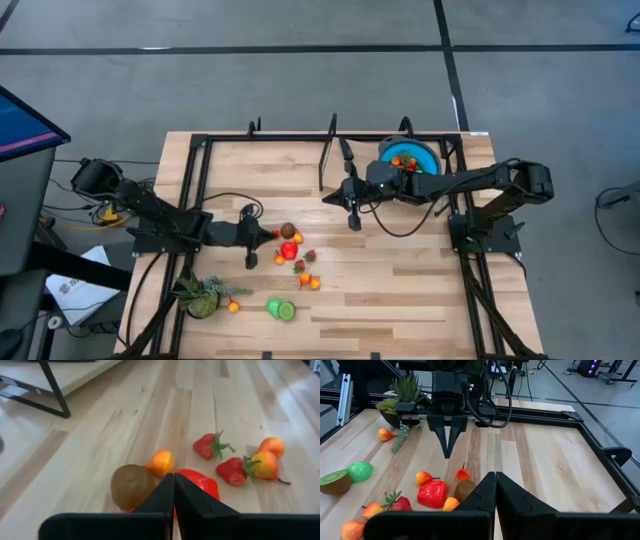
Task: Pick & Place Fruit
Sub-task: Put the orange pear into the blue colander
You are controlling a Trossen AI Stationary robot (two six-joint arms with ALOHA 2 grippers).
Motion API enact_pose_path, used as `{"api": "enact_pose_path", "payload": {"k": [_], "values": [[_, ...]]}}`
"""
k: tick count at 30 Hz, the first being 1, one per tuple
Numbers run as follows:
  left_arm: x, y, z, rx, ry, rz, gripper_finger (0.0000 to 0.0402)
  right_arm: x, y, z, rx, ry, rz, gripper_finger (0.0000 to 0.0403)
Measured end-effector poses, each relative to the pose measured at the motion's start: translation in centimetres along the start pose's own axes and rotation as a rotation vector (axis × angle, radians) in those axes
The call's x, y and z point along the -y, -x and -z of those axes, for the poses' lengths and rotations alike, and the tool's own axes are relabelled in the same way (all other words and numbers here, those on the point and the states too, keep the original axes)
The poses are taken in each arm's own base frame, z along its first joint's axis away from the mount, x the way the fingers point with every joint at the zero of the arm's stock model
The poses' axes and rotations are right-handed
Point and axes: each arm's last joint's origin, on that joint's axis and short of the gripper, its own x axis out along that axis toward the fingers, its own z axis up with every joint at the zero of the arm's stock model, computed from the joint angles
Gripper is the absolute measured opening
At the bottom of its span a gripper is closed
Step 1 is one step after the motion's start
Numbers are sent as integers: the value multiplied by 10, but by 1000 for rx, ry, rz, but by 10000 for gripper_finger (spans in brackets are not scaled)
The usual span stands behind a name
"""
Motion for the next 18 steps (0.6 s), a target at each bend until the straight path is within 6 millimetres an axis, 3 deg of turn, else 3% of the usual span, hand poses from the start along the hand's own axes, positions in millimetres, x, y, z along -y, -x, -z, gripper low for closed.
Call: {"api": "enact_pose_path", "payload": {"k": [9,13,18], "values": [[3,7,0,-69,174,151,1,0,0,0,0,0,0,1],[-2,9,15,-225,242,91,1,0,0,0,0,0,0,1],[-6,9,17,-221,246,-9,1,0,0,0,0,10,1,1]]}}
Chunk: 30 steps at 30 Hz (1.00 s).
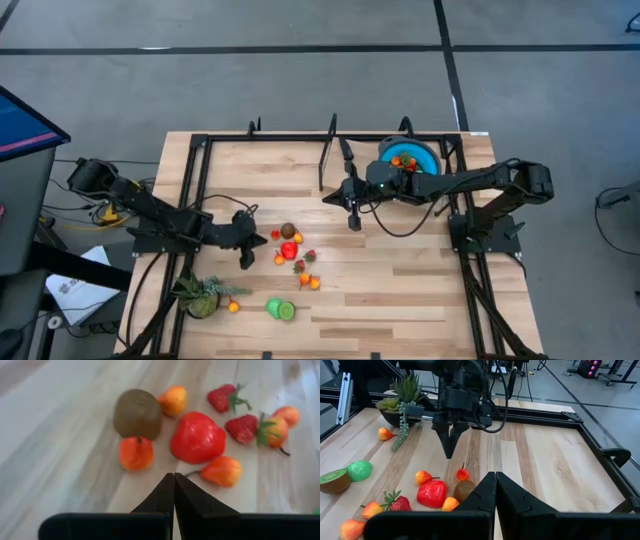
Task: Pick & Place Fruit
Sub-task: Put the orange pear into the blue colander
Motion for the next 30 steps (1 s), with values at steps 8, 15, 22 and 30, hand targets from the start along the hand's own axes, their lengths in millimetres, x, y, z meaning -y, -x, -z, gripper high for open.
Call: {"api": "enact_pose_path", "payload": {"k": [8,15,22,30], "values": [[-6,-2,-3,25,-31,-55,43,0,0,0,0,0,0,1],[-10,-3,-6,30,-13,-83,170,0,0,0,-3,0,0,1],[-11,-3,-6,27,-123,-90,291,0,0,0,-3,0,-1,1],[-12,-9,-1,-19,-268,-111,296,0,0,0,-3,0,-1,2]]}}
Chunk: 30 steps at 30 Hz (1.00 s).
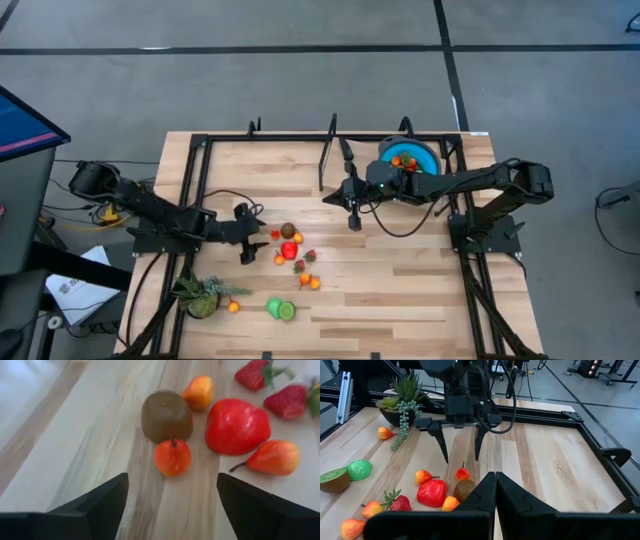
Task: Pick & Place Fruit
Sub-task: Put the orange pear into the blue colander
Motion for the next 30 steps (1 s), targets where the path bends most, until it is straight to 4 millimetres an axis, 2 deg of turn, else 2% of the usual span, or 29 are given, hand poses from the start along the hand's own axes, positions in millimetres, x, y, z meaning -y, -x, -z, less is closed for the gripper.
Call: {"api": "enact_pose_path", "payload": {"k": [13,20,30], "values": [[7,-34,8,6,19,-20,265,-1,0,0,0,25,-3,1],[9,-41,9,36,31,-13,247,-1,0,0,-2,17,-3,1],[10,-41,8,45,32,-8,165,-1,0,0,-2,16,-3,1]]}}
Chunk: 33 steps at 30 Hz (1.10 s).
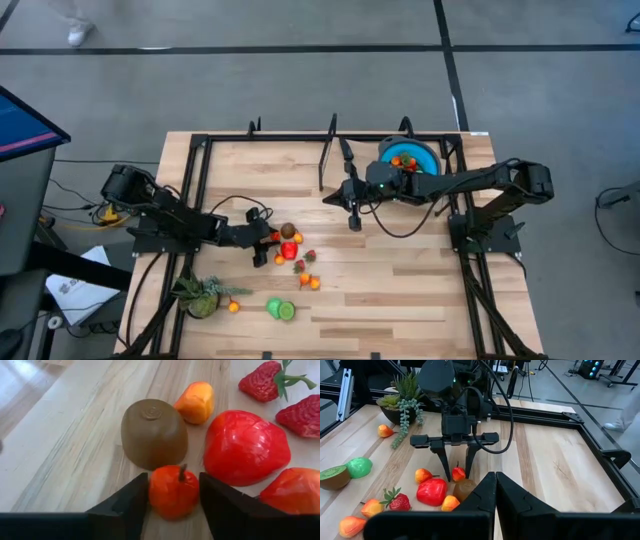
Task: Pick & Place Fruit
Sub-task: Put the orange pear into the blue colander
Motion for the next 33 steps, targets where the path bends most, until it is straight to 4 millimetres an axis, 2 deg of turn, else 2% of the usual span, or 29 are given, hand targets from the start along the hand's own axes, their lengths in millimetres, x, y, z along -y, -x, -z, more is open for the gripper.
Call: {"api": "enact_pose_path", "payload": {"k": [7,19,25,33], "values": [[0,0,0,3,1,-7,121,0,0,0,0,0,0,1],[-2,4,-4,31,12,-17,114,0,0,0,0,3,0,1],[-7,18,-28,179,96,0,115,2,0,-1,7,39,5,1],[-31,51,-66,456,304,-3,111,2,0,-4,41,170,14,1]]}}
